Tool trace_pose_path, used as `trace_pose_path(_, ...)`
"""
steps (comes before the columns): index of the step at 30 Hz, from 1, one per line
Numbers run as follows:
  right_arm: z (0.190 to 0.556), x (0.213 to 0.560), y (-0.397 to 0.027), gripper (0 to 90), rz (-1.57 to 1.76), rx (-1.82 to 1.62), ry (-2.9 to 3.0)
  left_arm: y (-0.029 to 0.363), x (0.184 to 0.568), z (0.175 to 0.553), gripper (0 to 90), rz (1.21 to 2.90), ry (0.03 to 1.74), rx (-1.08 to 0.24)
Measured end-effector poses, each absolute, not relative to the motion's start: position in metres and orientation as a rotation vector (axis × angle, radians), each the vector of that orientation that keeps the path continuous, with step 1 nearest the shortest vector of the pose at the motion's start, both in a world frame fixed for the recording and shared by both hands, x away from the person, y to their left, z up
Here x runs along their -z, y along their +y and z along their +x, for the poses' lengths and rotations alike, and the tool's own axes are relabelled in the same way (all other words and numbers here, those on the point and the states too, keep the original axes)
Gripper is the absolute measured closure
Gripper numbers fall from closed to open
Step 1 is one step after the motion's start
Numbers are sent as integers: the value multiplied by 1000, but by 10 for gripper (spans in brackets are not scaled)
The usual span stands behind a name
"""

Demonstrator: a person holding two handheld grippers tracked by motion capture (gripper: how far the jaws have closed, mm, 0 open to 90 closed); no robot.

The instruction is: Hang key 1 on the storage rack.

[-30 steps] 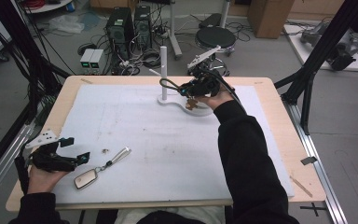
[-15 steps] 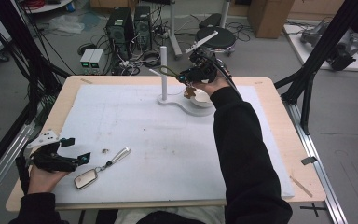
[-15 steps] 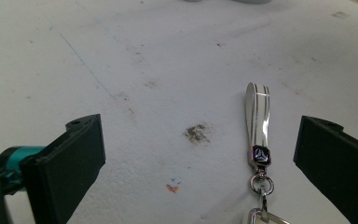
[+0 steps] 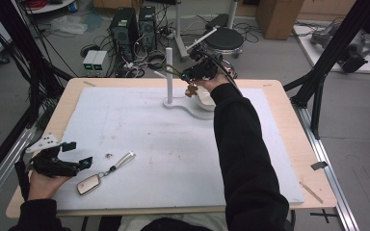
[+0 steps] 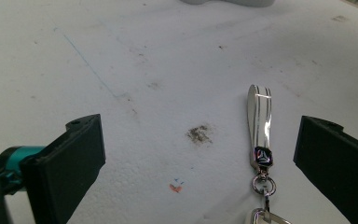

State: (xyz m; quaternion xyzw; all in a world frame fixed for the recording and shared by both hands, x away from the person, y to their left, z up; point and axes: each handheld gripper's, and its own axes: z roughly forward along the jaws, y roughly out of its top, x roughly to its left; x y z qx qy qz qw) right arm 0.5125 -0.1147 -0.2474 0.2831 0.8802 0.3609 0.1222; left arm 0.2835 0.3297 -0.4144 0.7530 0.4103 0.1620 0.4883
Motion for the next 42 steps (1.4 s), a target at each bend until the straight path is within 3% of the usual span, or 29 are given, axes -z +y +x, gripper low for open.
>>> trace_pose_path(31, 547, 293, -91, 745, 949, -988, 2603, 332, 415, 285, 24, 1826, 998, -397)
trace_pose_path(35, 545, 292, -92, 596, 985, -1009, 2575, 332, 414, 284, 24, 1824, 999, -399)
trace_pose_path(36, 544, 290, -94, 483, 996, -991, 2545, 331, 414, 284, 24, 1825, 1000, -400)
trace_pose_path(37, 544, 290, -94, 483, 996, -991, 2545, 331, 414, 284, 24, 1828, 1000, -400)
trace_pose_path(42, 542, 285, -106, 206, 1070, -971, 2504, 331, 414, 284, 24, 1830, 999, -403)
